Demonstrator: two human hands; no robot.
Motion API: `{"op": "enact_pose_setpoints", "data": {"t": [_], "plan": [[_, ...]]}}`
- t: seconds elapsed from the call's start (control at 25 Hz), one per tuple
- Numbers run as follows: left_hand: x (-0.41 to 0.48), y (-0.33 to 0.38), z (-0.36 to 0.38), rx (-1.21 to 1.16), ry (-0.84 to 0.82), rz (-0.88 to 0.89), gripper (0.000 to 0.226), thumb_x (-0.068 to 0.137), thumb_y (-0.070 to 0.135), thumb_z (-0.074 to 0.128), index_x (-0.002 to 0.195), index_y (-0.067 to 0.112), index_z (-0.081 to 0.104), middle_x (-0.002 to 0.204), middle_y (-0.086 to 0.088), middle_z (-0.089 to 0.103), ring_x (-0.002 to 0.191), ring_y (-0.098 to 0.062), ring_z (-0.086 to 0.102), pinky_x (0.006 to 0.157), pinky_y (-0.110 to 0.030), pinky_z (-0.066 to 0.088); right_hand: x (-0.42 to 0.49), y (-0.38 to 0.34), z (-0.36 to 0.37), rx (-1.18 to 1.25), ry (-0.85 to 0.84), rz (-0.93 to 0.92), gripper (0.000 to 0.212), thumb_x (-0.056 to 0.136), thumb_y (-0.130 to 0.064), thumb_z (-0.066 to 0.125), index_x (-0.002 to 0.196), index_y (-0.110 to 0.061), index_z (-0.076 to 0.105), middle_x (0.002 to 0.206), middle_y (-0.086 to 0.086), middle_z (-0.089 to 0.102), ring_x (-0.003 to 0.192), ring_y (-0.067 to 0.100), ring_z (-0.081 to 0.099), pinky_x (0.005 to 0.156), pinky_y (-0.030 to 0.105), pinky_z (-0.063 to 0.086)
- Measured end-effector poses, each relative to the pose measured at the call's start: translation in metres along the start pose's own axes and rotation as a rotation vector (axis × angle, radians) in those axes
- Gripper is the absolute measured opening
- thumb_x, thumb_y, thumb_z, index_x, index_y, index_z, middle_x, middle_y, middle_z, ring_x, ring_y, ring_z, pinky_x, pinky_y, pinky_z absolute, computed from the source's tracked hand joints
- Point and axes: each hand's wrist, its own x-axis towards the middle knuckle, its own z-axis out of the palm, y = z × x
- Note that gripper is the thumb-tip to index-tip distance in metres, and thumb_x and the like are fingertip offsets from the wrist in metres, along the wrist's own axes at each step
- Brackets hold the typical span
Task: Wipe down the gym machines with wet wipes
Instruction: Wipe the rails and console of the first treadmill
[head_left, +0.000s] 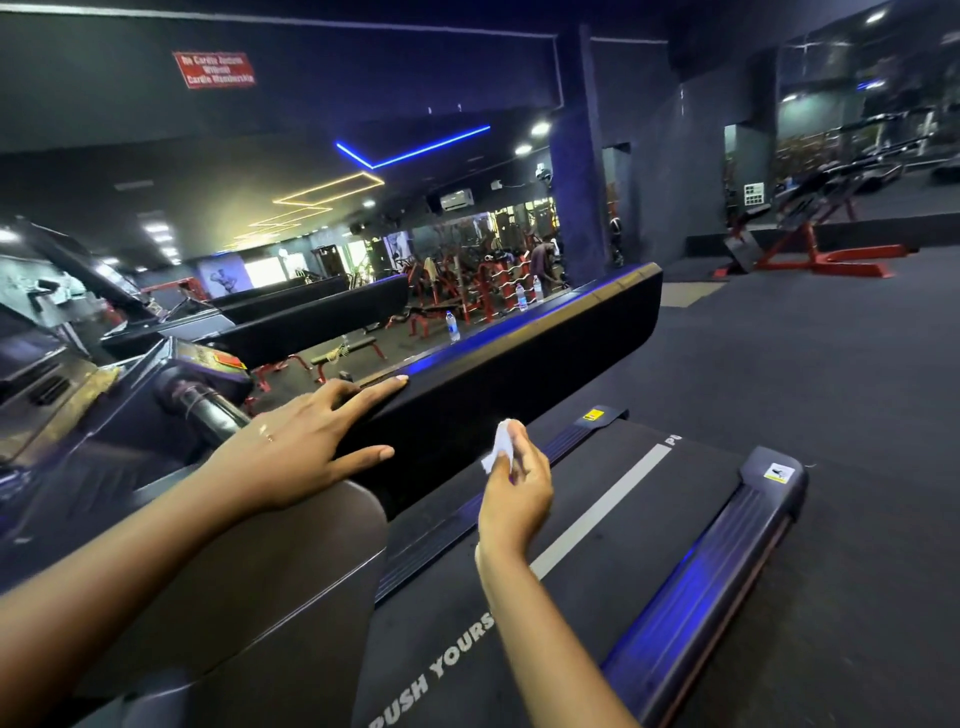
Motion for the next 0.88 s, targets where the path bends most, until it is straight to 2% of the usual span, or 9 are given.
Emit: {"op": "enact_pose_setpoints", "data": {"t": [0.12,0.28,0.4,0.48,0.52,0.6,0.72,0.8,0.88], "plan": [[0.001,0.000,0.002,0.021,0.019,0.000,0.080,0.061,0.089,-0.007,0.135,0.061,-0.018,0.136,0.003,0.037,0.121,-0.020,0.048,0.095,-0.036,0.045,-0.047,0.007,0.002,0.035,-0.061,-0.034,0.038,0.085,0.007,0.058,0.105,-0.025,0.066,0.109,-0.014,0.061,0.107,0.006,0.059,0.095,0.031,0.047],[0.002,0.001,0.004,0.069,0.025,-0.024,0.083,0.068,0.085,0.001,0.143,0.052,-0.011,0.139,-0.001,0.036,0.121,-0.024,0.049,0.095,-0.039,0.046,-0.079,0.017,0.004,-0.019,-0.116,-0.117,0.041,0.084,0.010,0.055,0.111,-0.018,0.067,0.114,-0.014,0.059,0.113,0.003,0.055,0.096,0.031,0.047],[0.003,-0.002,0.006,0.077,0.024,-0.031,0.083,0.066,0.084,0.000,0.143,0.053,-0.012,0.138,-0.002,0.036,0.119,-0.026,0.050,0.094,-0.042,0.047,-0.106,0.009,0.001,-0.002,-0.206,-0.122,0.047,0.085,0.011,0.054,0.104,-0.029,0.067,0.111,-0.014,0.060,0.112,-0.001,0.055,0.093,0.022,0.047],[0.003,-0.002,0.006,0.078,0.013,-0.038,0.081,0.070,0.086,0.004,0.143,0.053,-0.012,0.139,-0.004,0.037,0.119,-0.027,0.050,0.093,-0.043,0.047,-0.109,0.002,-0.006,0.034,-0.284,-0.110,0.049,0.084,0.014,0.053,0.099,-0.031,0.068,0.106,-0.011,0.064,0.106,-0.003,0.058,0.090,0.016,0.047],[0.003,-0.001,0.005,0.081,0.002,-0.045,0.080,0.072,0.084,0.006,0.143,0.053,-0.012,0.140,-0.005,0.036,0.119,-0.027,0.049,0.093,-0.044,0.047,-0.102,0.000,-0.012,0.023,-0.285,-0.136,0.048,0.083,0.014,0.053,0.098,-0.029,0.070,0.104,-0.011,0.066,0.102,-0.003,0.060,0.088,0.014,0.047],[0.003,0.001,0.002,0.091,-0.008,-0.054,0.080,0.071,0.079,0.008,0.144,0.052,-0.011,0.139,-0.005,0.037,0.120,-0.027,0.049,0.094,-0.043,0.046,-0.076,-0.001,-0.017,-0.011,-0.184,-0.171,0.044,0.081,0.012,0.053,0.099,-0.025,0.070,0.103,-0.010,0.068,0.100,0.002,0.062,0.089,0.015,0.046],[0.002,0.004,0.000,0.102,-0.014,-0.067,0.080,0.072,0.075,0.012,0.145,0.050,-0.008,0.139,-0.004,0.037,0.118,-0.026,0.050,0.093,-0.040,0.047,-0.050,-0.005,-0.010,-0.095,-0.083,-0.123,0.037,0.085,0.008,0.054,0.106,-0.018,0.069,0.109,-0.010,0.064,0.104,0.005,0.060,0.091,0.014,0.044],[0.002,0.004,-0.001,0.111,-0.023,-0.075,0.081,0.072,0.075,0.013,0.146,0.048,-0.007,0.137,-0.006,0.038,0.115,-0.027,0.051,0.092,-0.040,0.047,-0.066,-0.011,-0.002,-0.116,-0.104,-0.112,0.036,0.083,0.010,0.055,0.106,-0.013,0.070,0.105,-0.008,0.063,0.099,-0.002,0.058,0.081,0.003,0.040],[0.002,0.005,-0.002,0.109,-0.037,-0.086,0.082,0.070,0.076,0.011,0.146,0.049,-0.006,0.138,-0.006,0.038,0.114,-0.028,0.052,0.093,-0.041,0.046,-0.091,-0.014,-0.001,-0.123,-0.161,-0.121,0.038,0.081,0.013,0.055,0.103,-0.014,0.071,0.102,-0.007,0.064,0.095,-0.013,0.054,0.077,-0.001,0.037]]}}
